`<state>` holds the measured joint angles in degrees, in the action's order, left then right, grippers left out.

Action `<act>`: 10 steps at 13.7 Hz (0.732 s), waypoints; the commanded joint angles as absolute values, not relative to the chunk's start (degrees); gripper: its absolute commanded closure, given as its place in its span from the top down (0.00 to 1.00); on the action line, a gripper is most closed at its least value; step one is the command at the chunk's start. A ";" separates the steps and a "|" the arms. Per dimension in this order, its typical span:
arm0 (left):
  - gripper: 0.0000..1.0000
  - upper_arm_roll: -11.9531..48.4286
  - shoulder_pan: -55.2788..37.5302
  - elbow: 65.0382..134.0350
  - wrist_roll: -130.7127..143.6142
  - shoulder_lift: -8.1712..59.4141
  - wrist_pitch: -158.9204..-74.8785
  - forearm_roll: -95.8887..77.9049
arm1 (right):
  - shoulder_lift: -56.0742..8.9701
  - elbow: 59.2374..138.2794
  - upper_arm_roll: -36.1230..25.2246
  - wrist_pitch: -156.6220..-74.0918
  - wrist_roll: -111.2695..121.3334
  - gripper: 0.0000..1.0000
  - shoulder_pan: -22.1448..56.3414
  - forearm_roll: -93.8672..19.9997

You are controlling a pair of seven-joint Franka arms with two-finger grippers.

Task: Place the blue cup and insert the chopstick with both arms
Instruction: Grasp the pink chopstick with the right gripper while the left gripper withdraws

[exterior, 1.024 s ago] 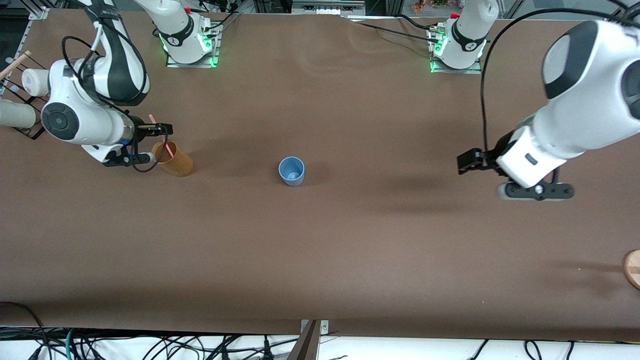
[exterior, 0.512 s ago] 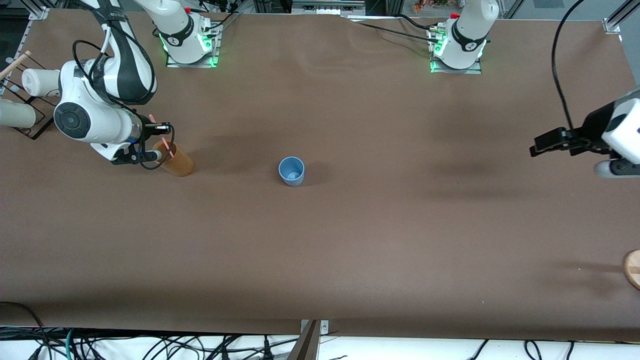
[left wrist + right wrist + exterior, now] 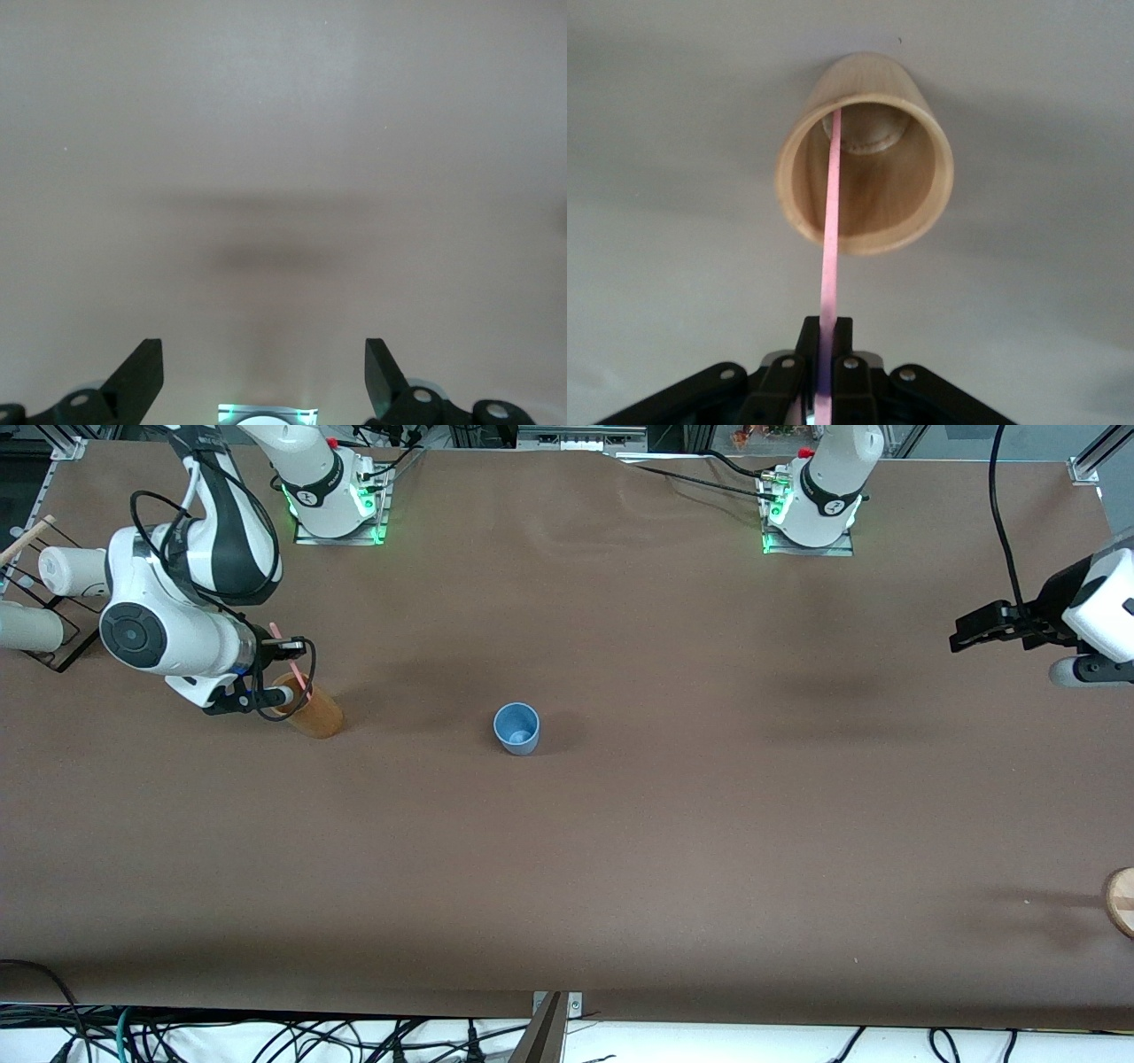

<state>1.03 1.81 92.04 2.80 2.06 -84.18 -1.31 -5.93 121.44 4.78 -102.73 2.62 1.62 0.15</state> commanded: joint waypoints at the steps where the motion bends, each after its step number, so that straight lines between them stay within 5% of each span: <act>1: 1.00 1.05 1.05 95.62 0.62 -0.70 -84.99 0.61 | -5.19 112.97 6.58 -91.62 2.29 0.00 1.49 -0.09; 5: 1.00 1.23 1.23 95.01 -0.96 0.96 -85.69 0.62 | -5.45 101.63 7.56 -79.56 0.97 0.00 5.52 -3.14; 10: 1.00 1.32 1.14 94.40 -0.88 2.11 -85.61 -0.26 | -10.09 92.66 7.56 -78.31 -21.22 0.00 16.07 -13.42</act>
<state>1.15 1.20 94.57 0.44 1.83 -85.14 -0.79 -5.71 98.16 7.75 -79.87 -13.23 12.59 -9.90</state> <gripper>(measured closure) 0.000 0.916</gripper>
